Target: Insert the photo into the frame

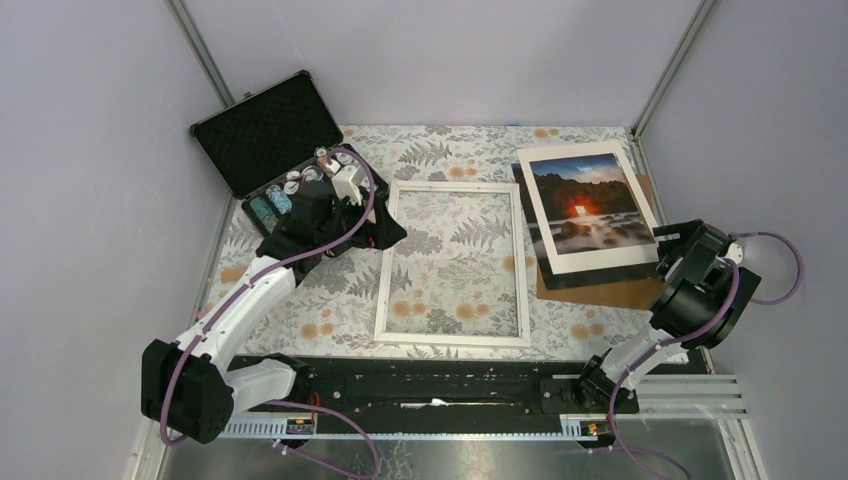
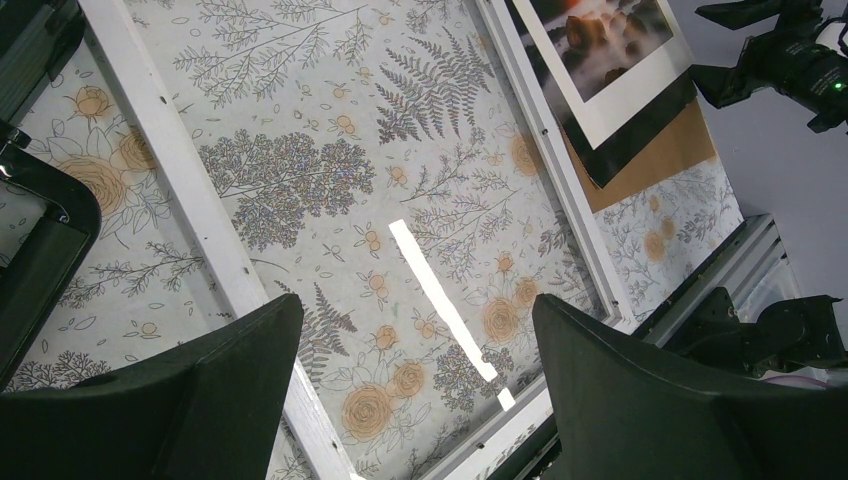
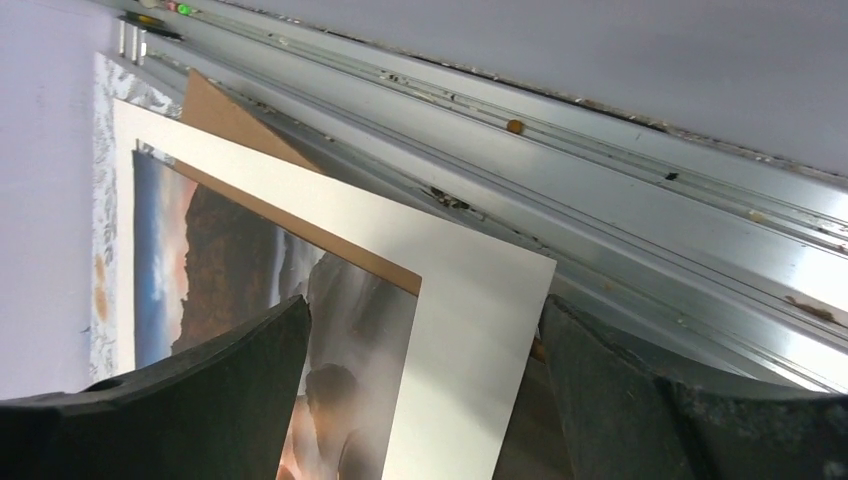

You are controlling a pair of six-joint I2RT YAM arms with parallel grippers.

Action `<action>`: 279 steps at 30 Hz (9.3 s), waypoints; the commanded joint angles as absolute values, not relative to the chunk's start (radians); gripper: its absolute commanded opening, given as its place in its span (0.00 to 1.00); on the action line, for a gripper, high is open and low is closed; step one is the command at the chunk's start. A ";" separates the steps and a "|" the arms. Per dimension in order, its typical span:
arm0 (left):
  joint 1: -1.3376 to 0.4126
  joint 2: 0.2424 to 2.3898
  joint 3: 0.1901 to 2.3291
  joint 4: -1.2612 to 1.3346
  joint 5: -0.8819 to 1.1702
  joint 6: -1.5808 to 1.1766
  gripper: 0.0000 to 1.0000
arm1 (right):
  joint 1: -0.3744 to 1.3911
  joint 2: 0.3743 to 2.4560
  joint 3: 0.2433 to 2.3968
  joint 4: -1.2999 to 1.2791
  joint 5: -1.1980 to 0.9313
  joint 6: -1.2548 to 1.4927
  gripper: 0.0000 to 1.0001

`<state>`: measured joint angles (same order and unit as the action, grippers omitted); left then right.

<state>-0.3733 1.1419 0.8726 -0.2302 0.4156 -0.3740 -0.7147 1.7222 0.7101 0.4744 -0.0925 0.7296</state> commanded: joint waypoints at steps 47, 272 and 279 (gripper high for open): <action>-0.378 1.143 0.850 -0.162 0.439 -0.385 0.91 | -0.732 1.734 0.820 0.408 -0.306 0.779 0.79; -0.529 1.042 1.075 -0.195 -0.005 -0.273 0.99 | -0.071 1.389 0.655 -0.118 -0.998 0.617 0.00; -0.530 1.046 1.074 -0.194 0.031 -0.279 0.99 | -0.071 1.387 0.720 -0.316 -0.875 0.472 0.00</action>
<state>-0.5274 1.0470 1.0855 -0.2523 0.0116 -0.2779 -0.0719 1.3941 0.6529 -0.1860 -0.9306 0.6090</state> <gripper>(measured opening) 0.987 0.010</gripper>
